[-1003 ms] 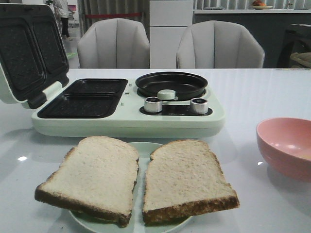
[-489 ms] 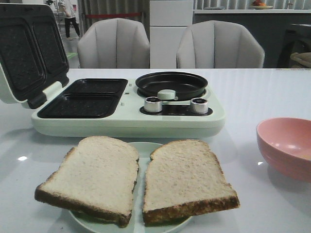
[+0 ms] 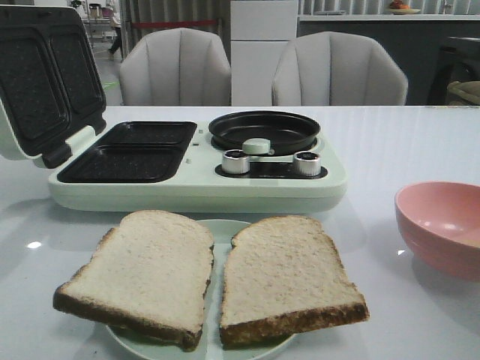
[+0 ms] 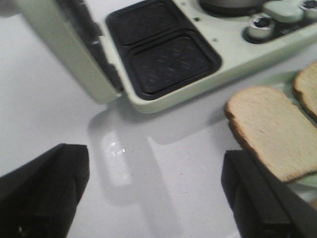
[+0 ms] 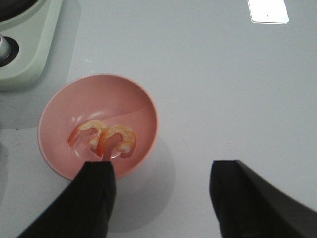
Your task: Make breakfast with bread and shrimp
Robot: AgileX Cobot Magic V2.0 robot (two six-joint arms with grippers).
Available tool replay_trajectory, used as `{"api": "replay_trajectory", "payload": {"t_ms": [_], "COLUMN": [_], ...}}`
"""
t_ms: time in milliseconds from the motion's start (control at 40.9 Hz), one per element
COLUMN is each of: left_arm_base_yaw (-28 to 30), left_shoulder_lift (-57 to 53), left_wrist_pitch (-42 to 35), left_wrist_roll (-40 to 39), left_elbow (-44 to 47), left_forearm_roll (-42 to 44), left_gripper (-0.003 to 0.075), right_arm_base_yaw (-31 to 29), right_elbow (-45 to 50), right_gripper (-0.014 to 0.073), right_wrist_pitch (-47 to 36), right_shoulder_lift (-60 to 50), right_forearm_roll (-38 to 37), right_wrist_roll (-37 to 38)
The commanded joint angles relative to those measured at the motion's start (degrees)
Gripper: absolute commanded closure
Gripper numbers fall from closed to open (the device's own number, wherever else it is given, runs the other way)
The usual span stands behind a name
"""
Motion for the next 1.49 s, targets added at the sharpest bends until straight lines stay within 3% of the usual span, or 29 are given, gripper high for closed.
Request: {"api": "replay_trajectory", "payload": {"t_ms": [0, 196, 318, 392, 636, 856, 1199, 1395, 1468], "left_arm_base_yaw": [-8.3, -25.2, -33.0, -35.5, -39.8, -42.7, -42.9, -42.9, -42.9], "left_shoulder_lift": [2.3, 6.7, 10.5, 13.5, 25.8, 34.3, 45.2, 49.7, 50.2], "left_wrist_pitch": [-4.8, -5.0, -8.1, -9.4, -9.3, -4.4, 2.0, 6.2, 6.0], "left_wrist_roll": [4.3, 4.4, 2.3, -2.8, -27.5, -51.7, -63.0, -63.4, -63.5], "left_elbow": [-1.5, 2.2, 5.5, 6.0, 6.0, 5.9, 3.1, 1.7, 1.6], "left_forearm_roll": [2.1, 16.0, 23.3, 29.5, 60.3, 87.5, 100.9, 102.8, 103.2], "left_gripper": [0.0137, 0.0137, 0.0138, 0.0138, 0.0141, 0.0206, 0.0210, 0.0215, 0.0253], "right_arm_base_yaw": [-0.3, -0.3, -0.3, -0.3, -0.3, -0.3, -0.3, -0.3, -0.3], "right_elbow": [-2.0, -2.0, -2.0, -2.0, -2.0, -2.0, -2.0, -2.0, -2.0], "right_gripper": [0.0068, 0.0068, 0.0068, 0.0068, 0.0068, 0.0068, 0.0068, 0.0068, 0.0068], "right_wrist_pitch": [-4.4, -4.4, -4.4, -4.4, -4.4, -4.4, -4.4, -4.4, -4.4], "right_shoulder_lift": [0.1, 0.1, 0.1, 0.1, 0.1, 0.1, 0.1, 0.1, 0.1], "right_forearm_roll": [-0.5, -0.5, -0.5, -0.5, -0.5, -0.5, -0.5, -0.5, -0.5], "right_wrist_roll": [-0.2, -0.2, -0.2, -0.2, -0.2, -0.2, -0.2, -0.2, -0.2]}}
